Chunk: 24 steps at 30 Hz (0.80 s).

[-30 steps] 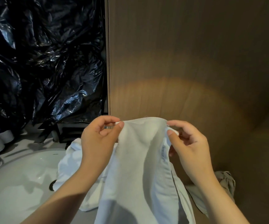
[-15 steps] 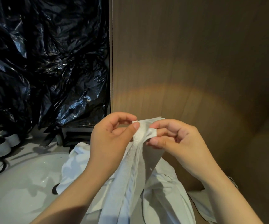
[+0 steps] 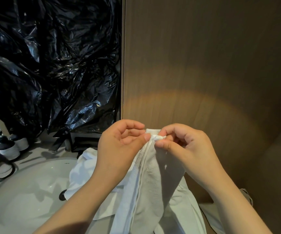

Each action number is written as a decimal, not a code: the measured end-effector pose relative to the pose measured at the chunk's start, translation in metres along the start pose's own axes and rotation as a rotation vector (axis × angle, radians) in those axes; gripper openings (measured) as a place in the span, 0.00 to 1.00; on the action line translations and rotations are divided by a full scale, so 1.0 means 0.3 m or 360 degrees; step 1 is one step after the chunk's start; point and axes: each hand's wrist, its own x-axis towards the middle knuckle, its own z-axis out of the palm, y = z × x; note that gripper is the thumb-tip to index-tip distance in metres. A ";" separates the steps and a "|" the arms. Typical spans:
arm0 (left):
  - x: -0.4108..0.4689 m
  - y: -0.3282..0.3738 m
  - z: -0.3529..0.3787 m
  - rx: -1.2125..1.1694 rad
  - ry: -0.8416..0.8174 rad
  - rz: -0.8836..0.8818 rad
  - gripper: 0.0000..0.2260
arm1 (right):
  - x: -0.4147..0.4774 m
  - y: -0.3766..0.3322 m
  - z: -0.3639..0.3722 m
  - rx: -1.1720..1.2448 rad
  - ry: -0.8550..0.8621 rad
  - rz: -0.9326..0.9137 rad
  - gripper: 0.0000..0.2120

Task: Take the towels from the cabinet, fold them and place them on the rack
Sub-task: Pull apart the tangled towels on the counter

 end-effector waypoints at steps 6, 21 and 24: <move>-0.018 0.013 0.007 0.0021 -0.0043 -0.0013 0.08 | -0.004 -0.008 -0.006 0.0049 0.0023 0.0003 0.02; -0.051 0.001 -0.013 -0.0233 -0.0250 -0.0052 0.13 | 0.003 -0.002 -0.009 -0.0032 0.0181 -0.0055 0.04; -0.056 -0.002 -0.012 -0.0201 -0.0264 0.0006 0.15 | 0.008 -0.004 -0.005 -0.0023 0.0173 -0.0078 0.04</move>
